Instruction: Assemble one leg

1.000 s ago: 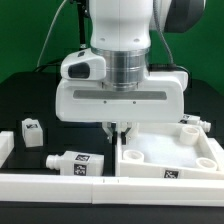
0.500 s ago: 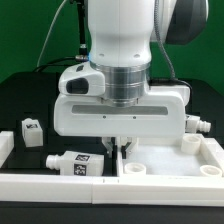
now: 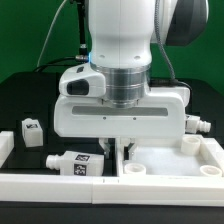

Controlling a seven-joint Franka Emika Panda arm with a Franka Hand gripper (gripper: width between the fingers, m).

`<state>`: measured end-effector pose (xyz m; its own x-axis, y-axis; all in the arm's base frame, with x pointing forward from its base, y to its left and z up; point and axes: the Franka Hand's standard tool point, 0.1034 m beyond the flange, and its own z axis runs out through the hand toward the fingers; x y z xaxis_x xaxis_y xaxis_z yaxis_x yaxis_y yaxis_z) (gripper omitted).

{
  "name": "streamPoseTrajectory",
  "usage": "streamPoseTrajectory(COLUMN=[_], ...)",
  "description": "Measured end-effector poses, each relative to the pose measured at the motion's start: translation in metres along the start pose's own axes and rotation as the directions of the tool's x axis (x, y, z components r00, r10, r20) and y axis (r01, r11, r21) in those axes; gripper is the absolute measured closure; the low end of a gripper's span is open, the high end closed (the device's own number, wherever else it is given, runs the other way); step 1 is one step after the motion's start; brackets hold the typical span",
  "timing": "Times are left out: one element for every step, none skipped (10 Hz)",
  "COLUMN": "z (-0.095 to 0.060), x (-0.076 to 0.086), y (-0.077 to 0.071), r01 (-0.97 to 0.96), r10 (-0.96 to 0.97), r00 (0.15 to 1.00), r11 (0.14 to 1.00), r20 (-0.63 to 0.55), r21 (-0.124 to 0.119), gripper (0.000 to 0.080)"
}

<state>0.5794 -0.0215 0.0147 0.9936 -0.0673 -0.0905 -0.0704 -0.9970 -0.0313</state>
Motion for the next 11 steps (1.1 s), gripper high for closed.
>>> streamPoseTrajectory(z=[-0.009,-0.024,-0.035,-0.043,-0.05,-0.046,-0.045,-0.045,-0.045,-0.044,-0.04], x=[-0.002,-0.009,-0.019,-0.028,-0.03,-0.03,-0.03,-0.03,-0.031,-0.032,-0.043], y=[-0.003,-0.008,-0.016,-0.024,-0.031,-0.028,-0.028,-0.028,-0.028,-0.026,-0.013], r01=[0.004,0.011,0.023,0.028,0.033,0.03,0.03,0.03,0.03,0.046,0.104], r10=[-0.004,-0.011,-0.023,-0.028,-0.033,-0.03,-0.03,-0.031,-0.03,-0.046,-0.104], r00=[1.0,1.0,1.0,1.0,0.999,0.999,0.999,0.999,0.999,0.999,0.994], r11=[1.0,1.0,1.0,1.0,0.999,0.999,1.0,0.999,0.999,0.999,0.995], r20=[0.002,0.003,0.001,0.01,0.011,0.014,0.016,0.016,0.016,0.018,0.032], r21=[0.003,0.006,0.008,0.008,0.011,0.01,0.01,0.01,0.01,0.01,0.007], gripper=[0.0568,0.0384,0.025,0.025,0.017,0.0156,0.0156,0.0151,0.015,0.015,0.015])
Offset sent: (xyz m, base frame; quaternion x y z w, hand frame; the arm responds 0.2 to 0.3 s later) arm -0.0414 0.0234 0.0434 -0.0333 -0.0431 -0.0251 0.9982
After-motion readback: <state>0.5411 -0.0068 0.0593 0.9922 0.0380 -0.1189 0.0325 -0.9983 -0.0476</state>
